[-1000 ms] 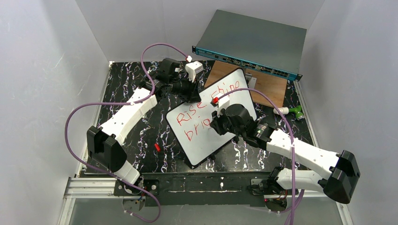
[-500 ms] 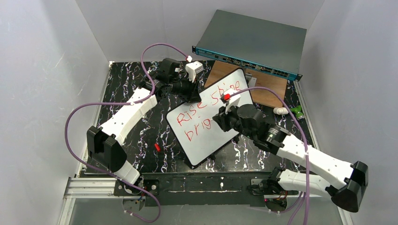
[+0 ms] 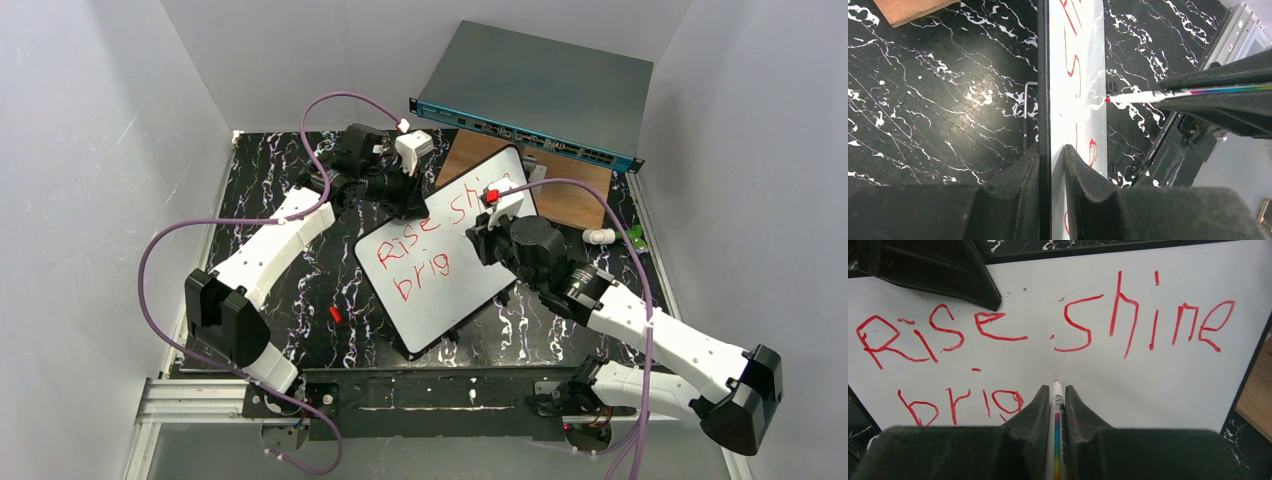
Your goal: Write a sentence on the whiteboard
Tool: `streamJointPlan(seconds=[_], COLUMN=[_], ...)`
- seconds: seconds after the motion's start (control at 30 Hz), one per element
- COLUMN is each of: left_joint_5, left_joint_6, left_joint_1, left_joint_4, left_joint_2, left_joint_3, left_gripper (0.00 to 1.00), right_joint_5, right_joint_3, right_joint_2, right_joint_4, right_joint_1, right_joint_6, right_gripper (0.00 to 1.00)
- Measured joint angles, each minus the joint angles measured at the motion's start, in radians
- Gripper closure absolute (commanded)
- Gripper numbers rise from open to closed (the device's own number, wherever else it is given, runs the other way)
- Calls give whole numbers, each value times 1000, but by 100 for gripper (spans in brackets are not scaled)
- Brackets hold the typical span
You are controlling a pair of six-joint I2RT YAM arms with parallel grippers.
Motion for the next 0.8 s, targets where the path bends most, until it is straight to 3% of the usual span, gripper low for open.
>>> streamJointPlan(seconds=[0.4, 0.8], left_joint_5=[3, 4], left_joint_6=[0, 8], left_joint_1=[0, -1], left_joint_4=[3, 3], left_joint_2=[0, -5], left_joint_3=[0, -4], left_gripper=[100, 100], right_joint_5=[-174, -509], right_joint_3=[-89, -309], right_joint_2=[11, -241], right_joint_4=[198, 311], right_joint_1=[-66, -338], right_joint_6=[41, 213], right_gripper=[99, 99])
